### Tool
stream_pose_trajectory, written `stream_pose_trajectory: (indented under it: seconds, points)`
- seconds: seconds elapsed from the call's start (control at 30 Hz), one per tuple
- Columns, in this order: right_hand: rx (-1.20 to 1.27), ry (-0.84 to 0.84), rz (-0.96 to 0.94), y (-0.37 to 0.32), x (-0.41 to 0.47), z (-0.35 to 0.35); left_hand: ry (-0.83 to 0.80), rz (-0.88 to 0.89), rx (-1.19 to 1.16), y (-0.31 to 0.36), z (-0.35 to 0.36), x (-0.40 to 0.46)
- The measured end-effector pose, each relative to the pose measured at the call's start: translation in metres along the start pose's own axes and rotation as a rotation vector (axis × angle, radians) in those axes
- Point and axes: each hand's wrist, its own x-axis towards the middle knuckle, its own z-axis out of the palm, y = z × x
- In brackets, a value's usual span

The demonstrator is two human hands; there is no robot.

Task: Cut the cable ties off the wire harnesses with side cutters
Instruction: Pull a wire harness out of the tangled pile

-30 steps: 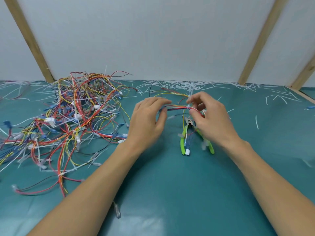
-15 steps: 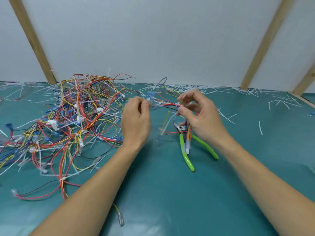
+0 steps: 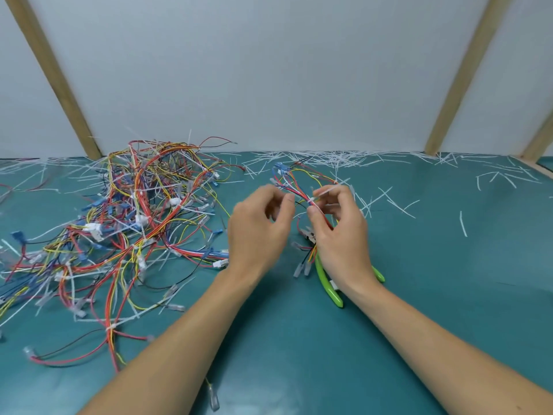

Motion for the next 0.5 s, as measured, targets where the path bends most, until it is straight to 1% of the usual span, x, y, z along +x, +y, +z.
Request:
stream_pose_trajectory:
  seconds: [0.1,0.17,0.3,0.5]
  points:
    - [-0.076,-0.006,-0.035,0.001,0.005,-0.001,-0.205,-0.151,0.045,-0.005,0.008,-0.005]
    - [-0.092,-0.015,-0.037,0.001,0.006,-0.001,-0.270,-0.212,0.001,-0.009,0.011,-0.006]
    - [-0.064,-0.054,-0.030,0.000,0.008,-0.004,-0.247,-0.285,-0.239,-0.013,0.013,-0.003]
    - [-0.105,-0.128,-0.057,0.000,0.004,-0.010,-0.243,-0.379,-0.425,-0.010,0.014,-0.002]
